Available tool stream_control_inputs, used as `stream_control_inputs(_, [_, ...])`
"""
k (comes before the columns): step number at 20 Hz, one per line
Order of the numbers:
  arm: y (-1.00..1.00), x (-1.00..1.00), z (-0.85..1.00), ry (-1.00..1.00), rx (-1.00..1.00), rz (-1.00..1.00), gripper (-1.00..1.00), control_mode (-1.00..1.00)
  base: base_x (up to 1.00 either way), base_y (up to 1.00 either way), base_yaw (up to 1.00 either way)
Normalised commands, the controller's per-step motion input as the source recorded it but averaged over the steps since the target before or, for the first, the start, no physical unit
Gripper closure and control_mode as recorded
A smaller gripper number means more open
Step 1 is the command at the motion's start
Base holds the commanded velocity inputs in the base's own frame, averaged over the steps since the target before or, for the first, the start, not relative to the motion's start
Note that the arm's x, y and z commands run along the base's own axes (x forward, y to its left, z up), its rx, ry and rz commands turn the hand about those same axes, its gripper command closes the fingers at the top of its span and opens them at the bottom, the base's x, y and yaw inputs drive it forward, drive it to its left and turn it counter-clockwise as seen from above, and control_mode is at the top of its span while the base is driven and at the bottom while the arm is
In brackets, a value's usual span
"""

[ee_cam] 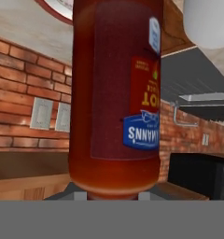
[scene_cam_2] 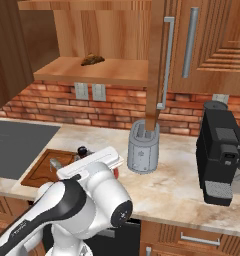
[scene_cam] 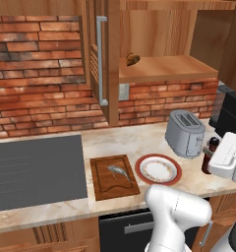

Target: Pick the fish from the plate and place it on the cutting board. Then pick the condiment bottle from the cabinet and place it next to the cutting board.

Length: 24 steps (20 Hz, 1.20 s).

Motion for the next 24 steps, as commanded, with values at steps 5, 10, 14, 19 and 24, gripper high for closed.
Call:
stream_control_inputs(5, [-0.08,0.00,-0.17,0.00,0.00,0.00,1.00,-1.00,0.00,0.00,0.00])
stream_control_inputs(10, [-0.06,0.00,-0.19,0.00,0.00,0.00,1.00,-1.00,0.00,0.00,0.00])
stream_control_inputs(14, [-0.05,0.00,-0.21,0.00,0.00,0.00,1.00,-1.00,0.00,0.00,0.00])
stream_control_inputs(19, [-0.02,0.00,-0.17,0.00,0.00,0.00,1.00,-1.00,0.00,0.00,0.00])
stream_control_inputs(24, [-0.01,0.00,-0.13,0.00,0.00,0.00,1.00,-1.00,0.00,0.00,0.00])
